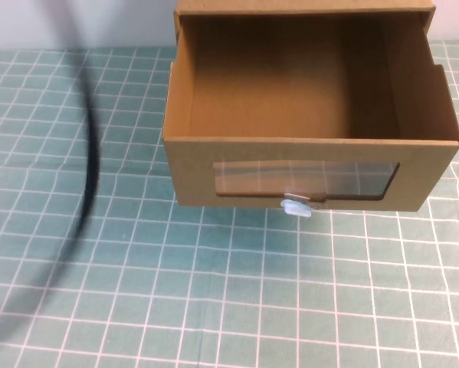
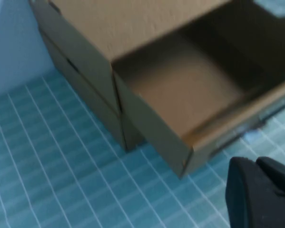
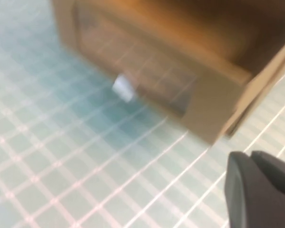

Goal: Open the shoe box
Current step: 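Pull the top drawer of the cardboard box fully open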

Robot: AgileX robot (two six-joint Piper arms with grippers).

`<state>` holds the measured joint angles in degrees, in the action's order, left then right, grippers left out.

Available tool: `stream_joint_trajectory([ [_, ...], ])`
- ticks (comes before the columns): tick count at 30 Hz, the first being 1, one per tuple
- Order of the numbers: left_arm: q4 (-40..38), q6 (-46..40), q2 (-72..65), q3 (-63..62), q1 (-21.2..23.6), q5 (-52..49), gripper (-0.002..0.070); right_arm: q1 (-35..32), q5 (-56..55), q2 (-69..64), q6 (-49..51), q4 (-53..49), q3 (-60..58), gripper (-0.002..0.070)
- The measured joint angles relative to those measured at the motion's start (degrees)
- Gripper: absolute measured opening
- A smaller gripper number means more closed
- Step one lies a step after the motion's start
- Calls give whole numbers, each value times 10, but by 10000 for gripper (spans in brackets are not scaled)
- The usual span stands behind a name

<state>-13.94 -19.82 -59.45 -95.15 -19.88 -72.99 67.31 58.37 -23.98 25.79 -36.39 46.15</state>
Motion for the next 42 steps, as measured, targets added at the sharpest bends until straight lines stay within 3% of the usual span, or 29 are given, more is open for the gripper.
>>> stream_joint_trajectory([
  [6, 14, 0, 188, 285, 0, 108, -5, 0, -21, 8, 0, 10, -89, -13],
  [12, 18, 1, 299, 445, 0, 220, -5, 0, -24, 8, 0, 16, -109, -13],
  [34, 48, 1, 327, 483, -11, 245, -5, 0, -27, 8, 0, 19, -109, -13],
  [42, 100, 1, 391, 605, -11, 402, -5, 0, -27, 8, 0, 19, -109, -13],
])
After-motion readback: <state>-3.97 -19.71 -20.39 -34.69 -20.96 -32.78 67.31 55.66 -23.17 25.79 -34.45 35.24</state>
